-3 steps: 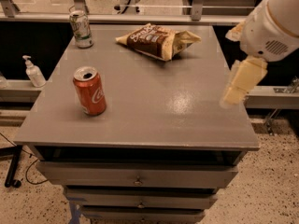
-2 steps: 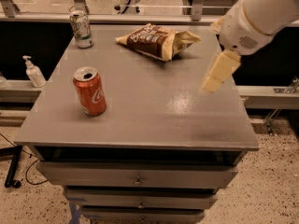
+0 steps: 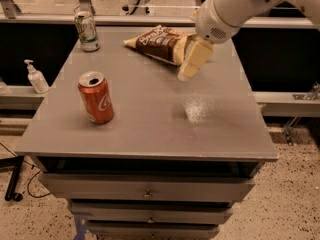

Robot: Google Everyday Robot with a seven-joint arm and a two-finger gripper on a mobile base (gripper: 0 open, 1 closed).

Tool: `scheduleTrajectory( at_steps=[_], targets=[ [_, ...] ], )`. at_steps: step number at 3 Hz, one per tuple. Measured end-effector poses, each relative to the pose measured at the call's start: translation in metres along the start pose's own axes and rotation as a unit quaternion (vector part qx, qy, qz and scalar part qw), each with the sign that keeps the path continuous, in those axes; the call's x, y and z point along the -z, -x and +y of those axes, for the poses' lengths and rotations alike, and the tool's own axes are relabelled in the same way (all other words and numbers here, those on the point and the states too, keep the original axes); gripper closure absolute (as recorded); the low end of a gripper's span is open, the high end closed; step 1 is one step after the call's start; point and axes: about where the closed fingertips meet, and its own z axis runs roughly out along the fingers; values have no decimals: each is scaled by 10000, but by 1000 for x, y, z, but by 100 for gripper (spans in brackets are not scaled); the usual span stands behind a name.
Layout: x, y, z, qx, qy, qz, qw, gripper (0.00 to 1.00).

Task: Pick brown chip bag

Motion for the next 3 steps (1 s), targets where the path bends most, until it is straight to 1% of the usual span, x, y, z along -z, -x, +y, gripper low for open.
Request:
scheduleTrajectory(
  at_steps=[1,2,3],
  targets=[
    [-36,16,-31,98,-70,-55,9999,0],
    [-68,20,-59,158,-165,74,9997,0],
    [-95,18,-82,42,-234,178,9996,0]
  ],
)
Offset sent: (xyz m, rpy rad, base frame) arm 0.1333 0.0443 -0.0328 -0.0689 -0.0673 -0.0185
